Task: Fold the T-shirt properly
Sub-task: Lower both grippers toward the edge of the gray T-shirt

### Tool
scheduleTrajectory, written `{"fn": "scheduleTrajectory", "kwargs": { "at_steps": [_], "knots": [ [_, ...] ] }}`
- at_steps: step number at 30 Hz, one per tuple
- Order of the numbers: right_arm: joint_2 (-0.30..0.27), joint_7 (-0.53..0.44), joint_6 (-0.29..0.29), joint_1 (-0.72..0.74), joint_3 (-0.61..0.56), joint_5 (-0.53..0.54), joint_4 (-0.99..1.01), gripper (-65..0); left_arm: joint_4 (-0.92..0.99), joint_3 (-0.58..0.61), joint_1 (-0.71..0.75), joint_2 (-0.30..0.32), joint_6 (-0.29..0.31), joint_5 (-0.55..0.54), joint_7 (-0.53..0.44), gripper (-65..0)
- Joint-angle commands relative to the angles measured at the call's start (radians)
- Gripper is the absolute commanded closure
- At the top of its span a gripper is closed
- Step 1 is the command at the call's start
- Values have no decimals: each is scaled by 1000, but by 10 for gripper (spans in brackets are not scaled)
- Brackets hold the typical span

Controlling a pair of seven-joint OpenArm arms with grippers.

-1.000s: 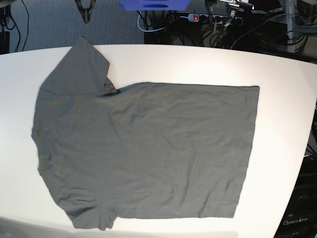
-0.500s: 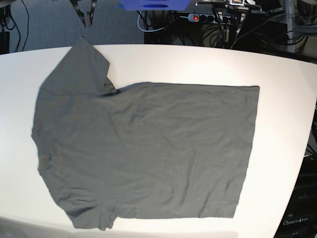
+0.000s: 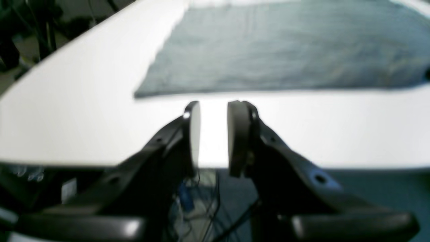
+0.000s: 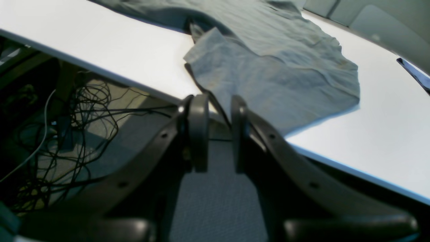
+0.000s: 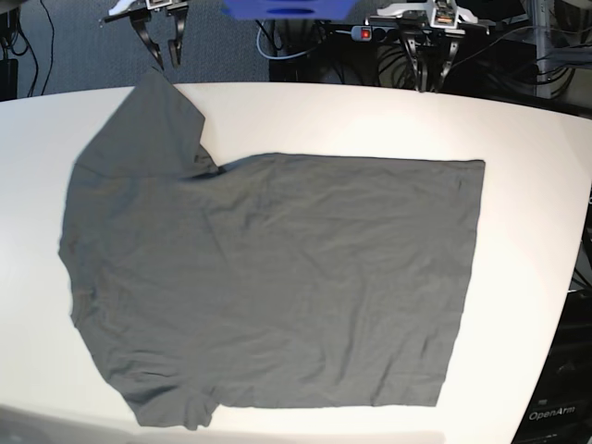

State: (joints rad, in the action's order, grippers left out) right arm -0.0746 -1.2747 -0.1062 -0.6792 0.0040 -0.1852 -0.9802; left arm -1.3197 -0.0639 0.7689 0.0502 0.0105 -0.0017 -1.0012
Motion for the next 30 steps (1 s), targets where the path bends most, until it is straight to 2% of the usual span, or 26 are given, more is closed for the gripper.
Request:
{"fn": "scheduleTrajectory", "kwargs": {
  "at_steps": [1,7,16,19,23,26,30],
  "knots": [
    [-4,-23,-3,2,0,3,-10,-128,-17,-6,17,1,-2,-4,-14,-143],
    [-24,86,-2,26,-5,3,-70,-129,-83,-41,-7,1,-1,-4,143,-143],
    [-46,214,-2,26,-5,3,-187,-129,-120,-49,-12,0,-1,-4,153,-143],
    [-47,231,-2,28,-6,3,-187,-129,-119,-49,-12,-2,-1,-4,153,-143],
    [-44,231,53,40,1,3,-187,-129,-119,-50,-13,0,-1,-4,155,-143],
    [-43,231,55,37,1,3,-187,-129,-119,-50,-15,0,-1,-5,157,-143],
    [-46,231,55,39,1,3,-187,-129,-134,-50,-38,0,-1,-7,262,-143]
  ]
}}
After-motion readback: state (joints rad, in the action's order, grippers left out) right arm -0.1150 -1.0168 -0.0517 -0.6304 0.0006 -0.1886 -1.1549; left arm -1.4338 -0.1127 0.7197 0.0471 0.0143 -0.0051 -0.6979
